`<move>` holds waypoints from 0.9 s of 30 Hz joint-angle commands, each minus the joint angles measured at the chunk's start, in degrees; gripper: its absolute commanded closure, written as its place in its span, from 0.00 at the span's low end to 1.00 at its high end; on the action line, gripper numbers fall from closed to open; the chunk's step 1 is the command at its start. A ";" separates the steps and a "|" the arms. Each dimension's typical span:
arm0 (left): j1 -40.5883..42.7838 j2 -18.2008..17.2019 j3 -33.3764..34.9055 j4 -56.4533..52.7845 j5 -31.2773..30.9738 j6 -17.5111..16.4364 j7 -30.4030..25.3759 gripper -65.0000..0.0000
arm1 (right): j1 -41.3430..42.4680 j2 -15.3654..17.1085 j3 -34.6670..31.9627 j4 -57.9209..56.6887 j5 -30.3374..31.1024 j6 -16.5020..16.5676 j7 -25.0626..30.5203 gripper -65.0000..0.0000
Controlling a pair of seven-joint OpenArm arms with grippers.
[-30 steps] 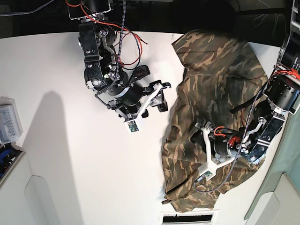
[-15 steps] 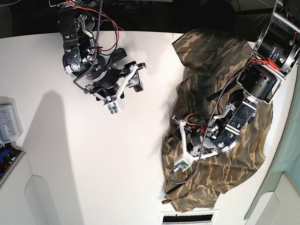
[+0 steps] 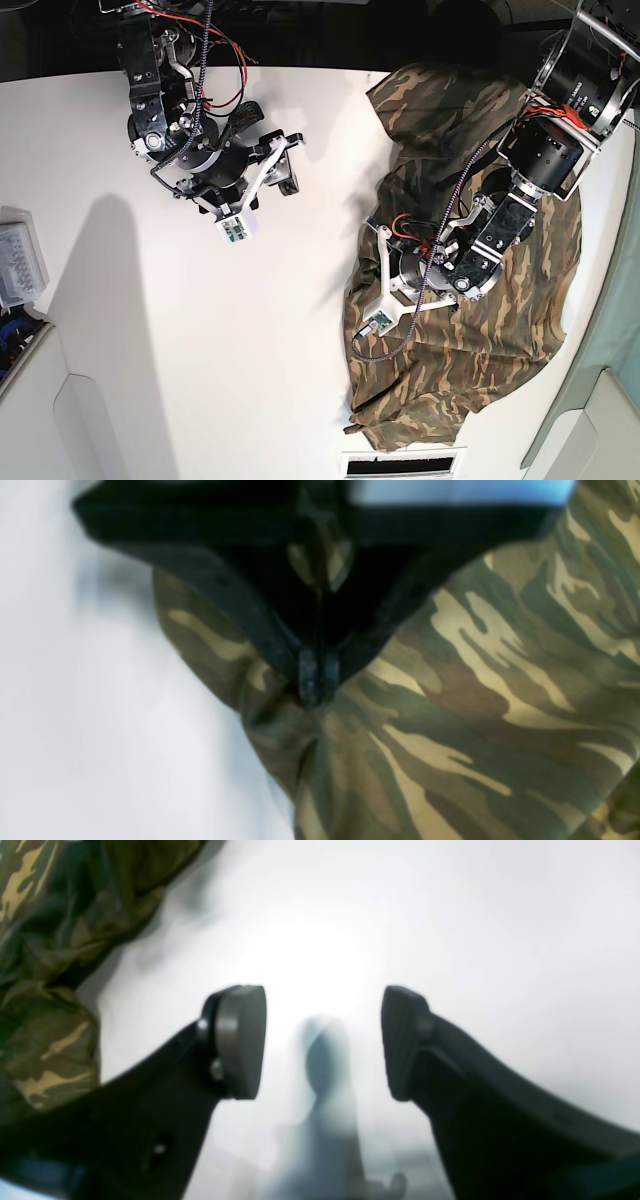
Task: Layout the t-shirt on the table in an organized manner, then fold the t-shirt properly
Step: 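Release the shirt with the right gripper and raise it away, then grasp the shirt with the left gripper and drag it across the table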
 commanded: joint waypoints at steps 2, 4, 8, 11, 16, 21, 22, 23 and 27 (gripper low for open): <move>-2.10 -0.17 -0.42 2.12 -0.26 1.42 1.40 1.00 | 0.26 -0.15 0.37 1.09 0.70 0.39 1.22 0.45; -3.06 -0.61 -0.44 3.93 -0.31 3.78 3.58 0.94 | -0.02 -0.15 0.81 1.09 0.70 0.42 1.20 0.45; -4.76 -1.14 -1.14 8.04 -2.80 4.96 7.37 0.63 | 0.00 -0.15 1.70 1.09 0.72 0.42 1.25 0.45; -4.50 -0.70 -1.70 9.57 -4.74 3.04 8.13 0.59 | -0.02 -0.15 2.08 1.09 0.72 0.42 1.22 0.45; -0.63 1.51 -1.70 8.15 -3.26 2.86 5.53 0.50 | 0.00 0.33 2.21 1.09 0.72 0.39 1.22 0.45; 1.46 3.23 -1.70 4.48 3.34 9.16 0.92 0.49 | 0.00 0.48 3.65 1.09 0.72 0.39 1.25 0.45; 1.46 3.21 -1.70 3.65 4.17 9.53 0.20 0.49 | 0.00 0.46 3.89 1.09 0.74 0.42 1.22 0.45; 1.46 3.17 -1.70 3.21 4.96 9.51 -0.07 0.49 | -0.02 0.46 4.11 1.09 0.74 0.42 1.25 0.45; 1.46 3.15 -1.70 2.95 6.86 9.55 0.13 0.51 | 0.02 0.48 4.46 1.09 1.16 0.39 1.27 0.45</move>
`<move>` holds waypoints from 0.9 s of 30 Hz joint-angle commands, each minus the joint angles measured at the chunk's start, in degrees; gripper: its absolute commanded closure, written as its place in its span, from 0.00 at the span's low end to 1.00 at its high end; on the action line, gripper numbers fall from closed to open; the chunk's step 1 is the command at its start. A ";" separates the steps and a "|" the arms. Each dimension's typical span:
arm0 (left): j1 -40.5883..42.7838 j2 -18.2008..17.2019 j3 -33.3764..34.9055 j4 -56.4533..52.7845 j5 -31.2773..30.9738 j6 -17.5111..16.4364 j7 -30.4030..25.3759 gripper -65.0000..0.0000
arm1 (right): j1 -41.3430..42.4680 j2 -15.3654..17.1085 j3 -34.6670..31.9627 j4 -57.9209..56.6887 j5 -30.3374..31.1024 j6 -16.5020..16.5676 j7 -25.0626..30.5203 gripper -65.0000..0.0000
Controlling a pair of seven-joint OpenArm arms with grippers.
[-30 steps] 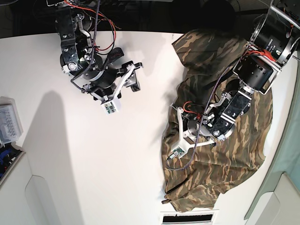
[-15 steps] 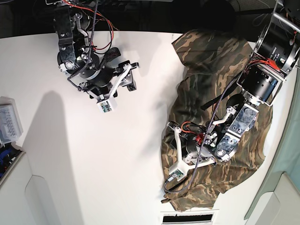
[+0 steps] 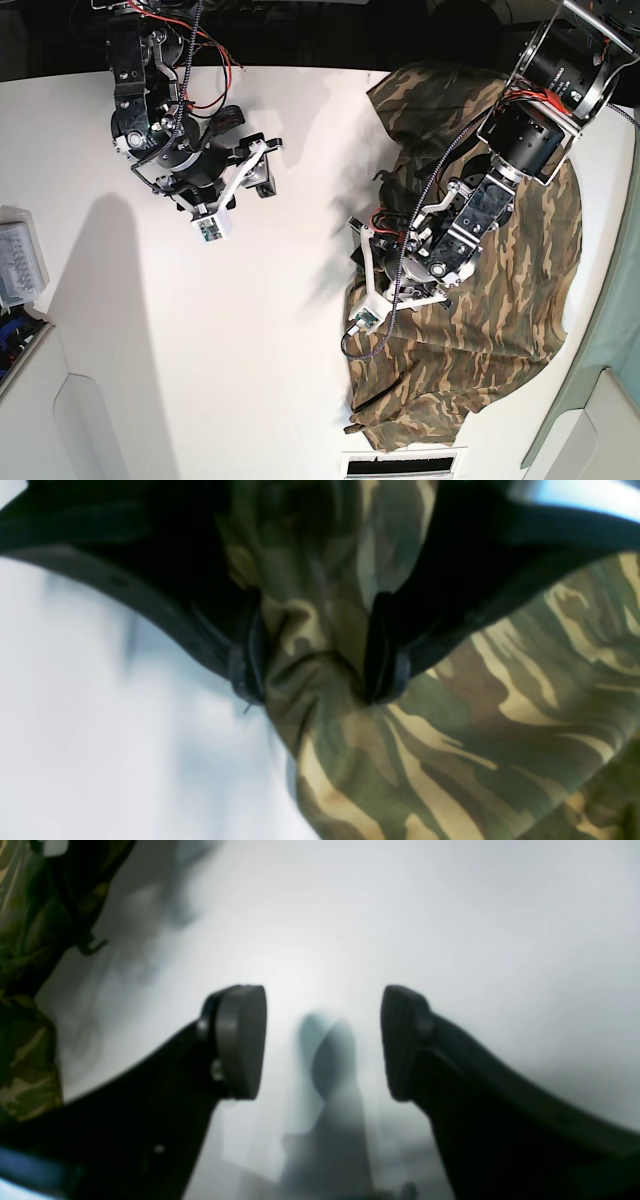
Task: Layout the t-shirt on the table in an organized manner, then fold the t-shirt properly
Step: 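Grasp the shirt with the left gripper and drag it across the table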
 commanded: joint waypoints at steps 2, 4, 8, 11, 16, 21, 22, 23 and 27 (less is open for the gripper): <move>-1.40 -0.17 -0.33 0.42 0.59 0.44 0.09 0.69 | 0.63 0.00 0.11 1.09 0.98 0.37 1.33 0.45; -1.38 -0.13 -0.33 0.42 0.46 0.39 0.02 0.96 | 0.63 0.00 0.11 1.09 1.22 0.39 1.46 0.45; -1.49 0.52 -0.26 0.79 0.28 -1.44 -0.20 1.00 | 0.68 0.00 0.13 1.09 1.20 0.37 1.46 0.45; -1.49 0.48 -0.26 4.26 -1.49 -7.80 0.09 1.00 | 0.74 0.02 0.13 1.09 1.20 0.37 1.49 0.45; -0.90 0.24 -0.26 16.83 -6.21 -13.00 5.49 1.00 | 0.72 0.00 0.33 1.09 1.20 0.37 1.49 0.45; -0.96 -3.98 -0.33 30.01 -8.68 -14.60 6.14 1.00 | 0.68 0.02 2.08 1.09 1.22 0.37 1.46 0.45; -1.20 -5.51 -0.70 32.13 -8.00 -13.27 5.25 1.00 | 0.61 0.02 2.86 1.09 1.27 0.37 1.49 0.45; -1.66 -7.30 -1.81 33.40 -7.69 -10.51 4.02 1.00 | 0.61 0.02 3.76 1.09 1.51 0.39 1.49 0.45; -1.81 -12.79 -9.27 30.32 -7.89 -4.59 0.31 1.00 | 0.63 0.00 7.56 1.09 5.64 0.63 1.88 0.45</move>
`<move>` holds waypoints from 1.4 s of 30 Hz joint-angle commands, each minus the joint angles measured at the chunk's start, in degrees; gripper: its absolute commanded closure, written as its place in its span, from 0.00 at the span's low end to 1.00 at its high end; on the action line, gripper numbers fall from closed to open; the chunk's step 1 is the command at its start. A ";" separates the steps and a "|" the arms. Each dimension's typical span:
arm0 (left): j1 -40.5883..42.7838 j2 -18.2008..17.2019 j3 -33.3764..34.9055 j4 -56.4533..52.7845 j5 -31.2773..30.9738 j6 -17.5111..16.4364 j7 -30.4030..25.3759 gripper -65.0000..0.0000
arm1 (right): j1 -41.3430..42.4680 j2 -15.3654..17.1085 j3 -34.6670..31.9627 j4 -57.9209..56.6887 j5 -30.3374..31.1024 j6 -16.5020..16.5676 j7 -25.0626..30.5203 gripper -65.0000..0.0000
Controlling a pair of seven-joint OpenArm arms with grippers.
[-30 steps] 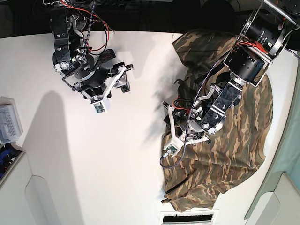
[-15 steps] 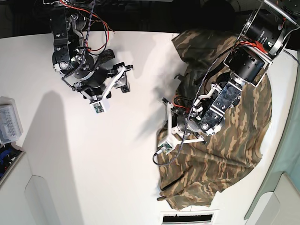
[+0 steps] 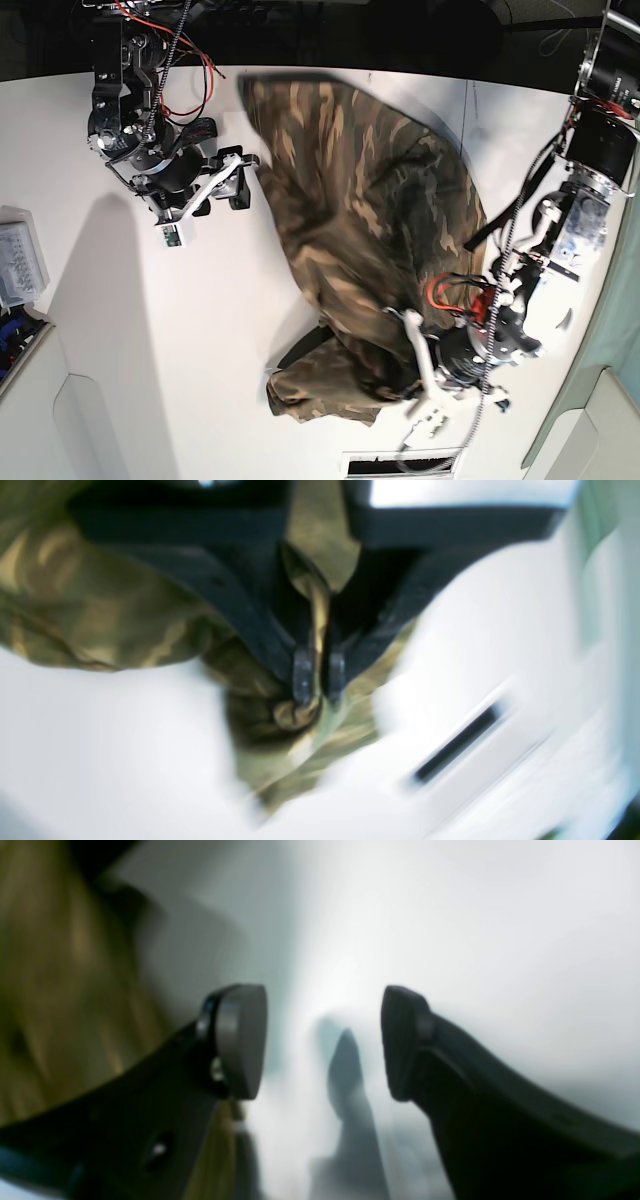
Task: Layout the t-shirt on the table in an organized manner, then fold the t-shirt properly
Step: 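Grasp the shirt with the left gripper and drag it across the table, then grasp a shirt edge with the right gripper and lift it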
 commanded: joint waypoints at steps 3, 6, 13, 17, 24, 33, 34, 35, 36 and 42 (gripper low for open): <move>-0.87 -2.10 -1.77 -6.62 -0.33 -3.72 -0.33 1.00 | 0.66 -0.02 0.94 1.09 3.52 0.90 2.99 0.45; -0.59 -2.62 -1.75 -16.92 -1.29 -6.34 -0.44 0.99 | 0.96 -0.17 0.92 1.09 3.65 0.87 3.41 0.45; 2.54 -3.06 -1.77 -27.56 -6.58 -10.27 0.81 0.63 | 0.96 -0.20 0.92 1.07 3.67 0.81 7.19 0.45; 3.19 -3.15 -2.75 -22.88 -10.54 -10.36 1.44 0.63 | 1.07 -1.36 0.81 1.05 4.57 0.87 8.48 0.45; 4.17 -2.82 -7.69 -12.33 -12.37 -10.16 3.39 0.63 | 1.27 -5.20 0.70 -1.31 2.84 0.87 10.21 0.45; 6.29 -2.67 -7.65 -11.19 -12.28 -9.73 3.37 0.63 | 6.36 -4.94 0.68 -16.13 -0.15 0.94 10.56 0.45; 6.86 -2.64 -7.65 -11.19 -12.28 -9.73 3.34 0.63 | 6.47 -4.94 0.68 -17.14 0.07 1.66 10.56 0.46; 7.34 -2.67 -7.67 -11.19 -12.28 -9.73 3.34 0.63 | 6.47 -4.92 0.70 -17.77 0.59 2.51 10.56 0.49; 7.69 -2.67 -7.67 -11.19 -12.22 -9.73 3.26 0.63 | 6.45 -4.92 0.70 -17.92 1.36 3.32 10.54 0.56; 7.98 -2.69 -7.67 -11.19 -12.09 -9.73 2.71 0.63 | 6.27 -4.92 0.70 -17.81 5.95 10.34 7.45 1.00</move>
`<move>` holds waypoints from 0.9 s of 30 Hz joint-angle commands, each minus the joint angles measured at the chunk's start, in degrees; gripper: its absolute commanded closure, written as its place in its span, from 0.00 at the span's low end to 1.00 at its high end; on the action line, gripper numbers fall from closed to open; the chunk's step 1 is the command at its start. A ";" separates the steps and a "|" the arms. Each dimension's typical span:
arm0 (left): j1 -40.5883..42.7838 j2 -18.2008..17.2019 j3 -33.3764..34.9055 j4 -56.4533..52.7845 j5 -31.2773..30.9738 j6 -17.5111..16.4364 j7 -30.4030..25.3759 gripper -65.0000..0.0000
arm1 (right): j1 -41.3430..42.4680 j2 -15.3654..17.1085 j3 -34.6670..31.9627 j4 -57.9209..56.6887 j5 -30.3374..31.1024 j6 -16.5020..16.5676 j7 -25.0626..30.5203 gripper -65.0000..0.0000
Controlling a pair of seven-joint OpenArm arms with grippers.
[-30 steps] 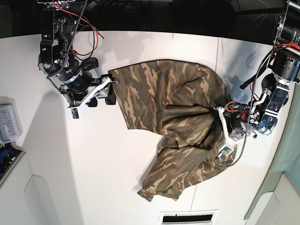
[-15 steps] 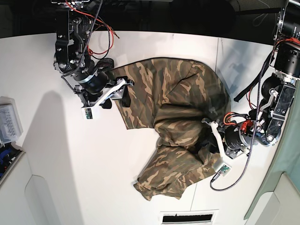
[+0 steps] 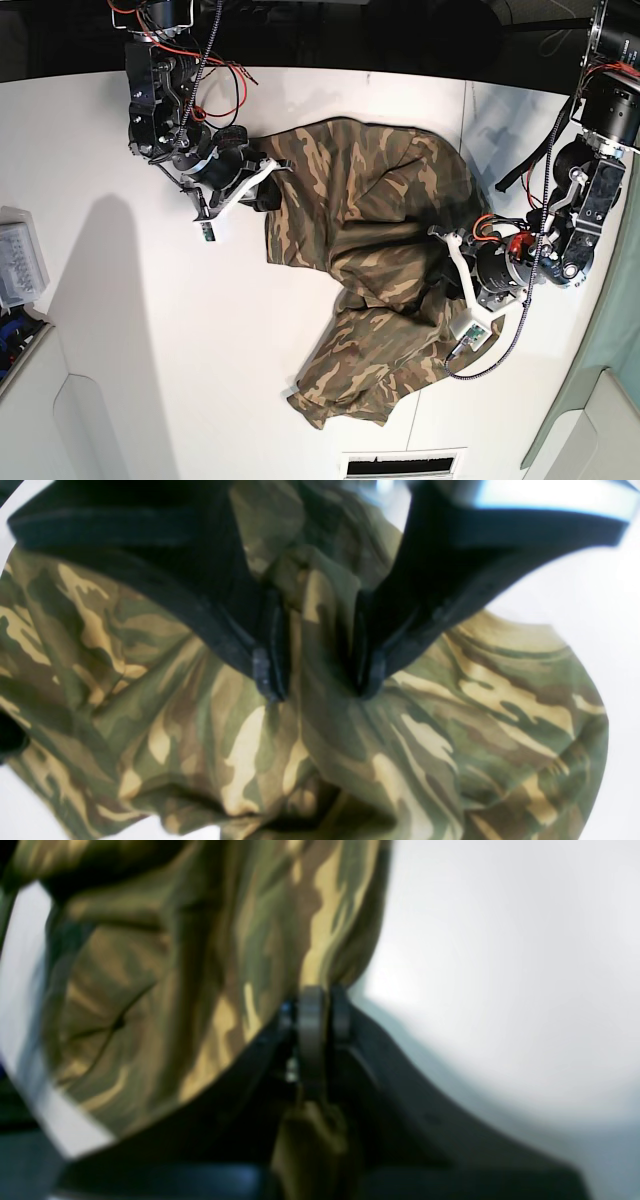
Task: Layout the t-shirt on the table in an organized manner, then fold the t-shirt properly
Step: 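Grasp a shirt edge with the right gripper and lift it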
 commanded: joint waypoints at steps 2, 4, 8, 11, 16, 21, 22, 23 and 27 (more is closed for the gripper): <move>-1.36 -0.68 -0.52 0.96 -0.09 0.02 -0.96 0.63 | 0.04 -0.02 -0.07 1.33 5.01 2.23 -3.04 1.00; -1.38 -0.68 -0.52 0.96 0.37 0.02 -1.03 0.63 | -1.73 -0.02 -0.07 2.89 8.39 3.10 -4.76 1.00; -1.18 -0.66 -0.52 0.96 0.35 0.00 -1.01 0.63 | -8.15 -0.02 -0.17 9.16 12.81 3.74 -6.58 1.00; -0.31 -0.66 -0.50 0.96 0.31 -0.09 -1.01 0.63 | -15.21 0.02 -2.32 16.55 13.62 4.20 -6.86 1.00; 3.08 -0.48 -0.50 0.96 0.33 -2.05 -1.05 0.63 | -25.03 2.19 -11.21 27.69 13.38 4.20 -6.38 1.00; 5.18 -0.52 -0.50 0.96 0.57 -2.12 -1.05 0.63 | -26.38 3.32 -16.68 31.78 8.55 3.72 -4.15 1.00; 5.16 -0.52 -0.50 0.96 0.61 -2.10 -1.05 0.63 | -26.05 3.32 -16.72 31.91 8.09 3.67 -2.69 1.00; 5.11 -0.52 -0.50 0.96 0.74 -2.08 -1.14 0.63 | -25.44 3.32 -16.65 31.93 7.82 3.61 -1.77 0.91; 5.01 -0.50 -0.50 0.96 1.57 0.22 -1.68 0.63 | -20.96 3.30 -16.48 31.93 6.64 2.86 -1.16 0.48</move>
